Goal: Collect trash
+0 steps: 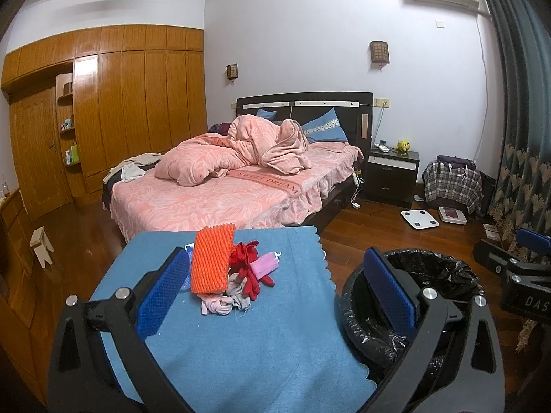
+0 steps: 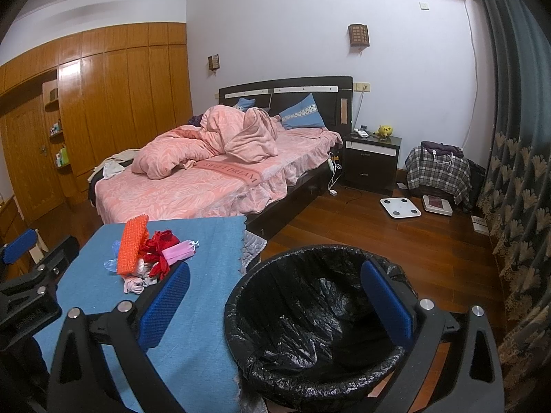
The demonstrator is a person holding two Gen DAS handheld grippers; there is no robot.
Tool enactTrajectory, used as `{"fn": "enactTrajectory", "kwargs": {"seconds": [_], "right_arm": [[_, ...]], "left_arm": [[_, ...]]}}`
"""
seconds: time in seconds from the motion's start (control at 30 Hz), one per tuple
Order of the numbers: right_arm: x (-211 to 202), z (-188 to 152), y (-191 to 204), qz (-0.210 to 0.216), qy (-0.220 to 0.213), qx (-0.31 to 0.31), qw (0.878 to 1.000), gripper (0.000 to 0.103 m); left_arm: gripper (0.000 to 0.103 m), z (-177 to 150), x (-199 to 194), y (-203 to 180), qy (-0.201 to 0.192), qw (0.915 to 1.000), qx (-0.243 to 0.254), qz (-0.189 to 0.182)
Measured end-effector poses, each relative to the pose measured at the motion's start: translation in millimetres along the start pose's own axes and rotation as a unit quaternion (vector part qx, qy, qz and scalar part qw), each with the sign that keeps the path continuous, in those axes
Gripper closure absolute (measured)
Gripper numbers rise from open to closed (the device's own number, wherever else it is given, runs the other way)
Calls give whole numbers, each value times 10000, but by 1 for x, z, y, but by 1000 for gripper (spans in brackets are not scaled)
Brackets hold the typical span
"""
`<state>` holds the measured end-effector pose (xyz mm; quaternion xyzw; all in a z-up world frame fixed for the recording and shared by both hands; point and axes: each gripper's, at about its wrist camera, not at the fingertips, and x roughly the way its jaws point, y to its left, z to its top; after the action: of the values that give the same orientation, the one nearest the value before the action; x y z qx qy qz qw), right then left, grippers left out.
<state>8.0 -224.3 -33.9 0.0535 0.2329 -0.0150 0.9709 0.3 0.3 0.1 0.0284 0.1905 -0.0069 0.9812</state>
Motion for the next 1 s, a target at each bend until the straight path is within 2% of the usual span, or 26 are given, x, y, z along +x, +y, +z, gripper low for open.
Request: {"fn": "enactTrajectory", "kwargs": {"seconds": [0.87, 1.0], "right_arm": [[2, 1, 2, 4, 14, -2, 10000, 6], [3, 0, 5, 9, 20, -9, 10000, 6]], "left_arm": [[5, 0, -1, 0, 23, 10000, -18, -1], [5, -9, 5, 8, 35, 10000, -39, 3]]}}
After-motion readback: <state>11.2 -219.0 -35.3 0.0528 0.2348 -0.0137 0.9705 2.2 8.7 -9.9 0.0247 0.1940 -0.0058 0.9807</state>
